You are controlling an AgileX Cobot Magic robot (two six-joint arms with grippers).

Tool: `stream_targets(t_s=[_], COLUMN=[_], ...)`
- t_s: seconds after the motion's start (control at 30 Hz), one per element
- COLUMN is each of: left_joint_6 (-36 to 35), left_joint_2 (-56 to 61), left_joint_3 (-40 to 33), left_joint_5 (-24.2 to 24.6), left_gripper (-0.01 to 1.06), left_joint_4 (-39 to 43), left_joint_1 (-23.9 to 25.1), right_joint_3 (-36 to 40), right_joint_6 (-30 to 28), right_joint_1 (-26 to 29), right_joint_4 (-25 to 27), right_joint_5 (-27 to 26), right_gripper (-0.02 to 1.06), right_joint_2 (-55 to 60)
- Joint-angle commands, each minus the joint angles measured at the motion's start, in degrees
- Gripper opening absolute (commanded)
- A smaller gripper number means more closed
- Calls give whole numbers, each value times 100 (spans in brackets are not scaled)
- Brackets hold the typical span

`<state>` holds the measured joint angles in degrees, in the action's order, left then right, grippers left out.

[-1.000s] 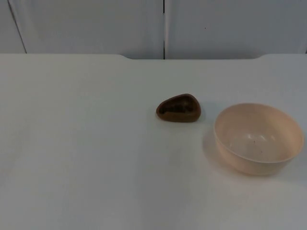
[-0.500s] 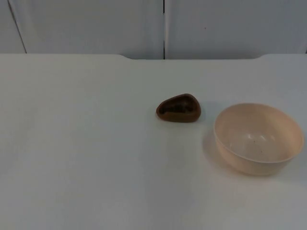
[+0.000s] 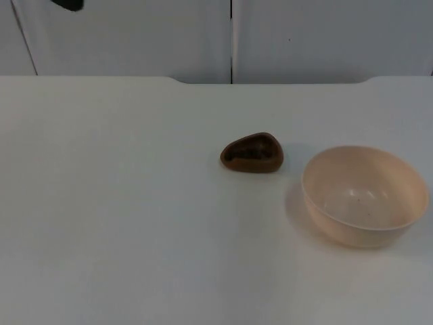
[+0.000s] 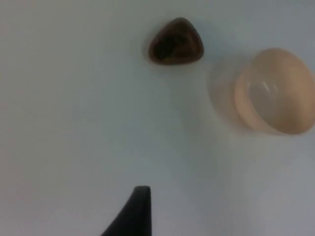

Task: Pick up the bowl with the left hand and pour the coffee beans from the cup into the bowl with the right hand.

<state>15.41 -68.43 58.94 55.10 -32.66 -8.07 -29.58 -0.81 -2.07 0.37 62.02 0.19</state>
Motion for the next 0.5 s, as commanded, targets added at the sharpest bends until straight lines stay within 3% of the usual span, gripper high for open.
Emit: stream_targets(t_s=[0.0, 0.23, 0.47], left_joint_6=[-7, -80, -137], left_joint_2=[-136, -841, -1323], left_joint_3=[38, 51, 448], left_joint_5=[-180, -573, -572], left_gripper=[105, 105, 105], left_joint_4=[-84, -73, -4], left_joint_1=[-206, -959, -1401], right_joint_3=[6, 6, 6], right_joint_6=[-14, -14, -14], right_joint_1=[23, 23, 23], right_joint_4=[-37, -37, -37], right_joint_5=[-23, -23, -23], right_gripper=[105, 105, 105], right_joint_2=[-19, -19, -19])
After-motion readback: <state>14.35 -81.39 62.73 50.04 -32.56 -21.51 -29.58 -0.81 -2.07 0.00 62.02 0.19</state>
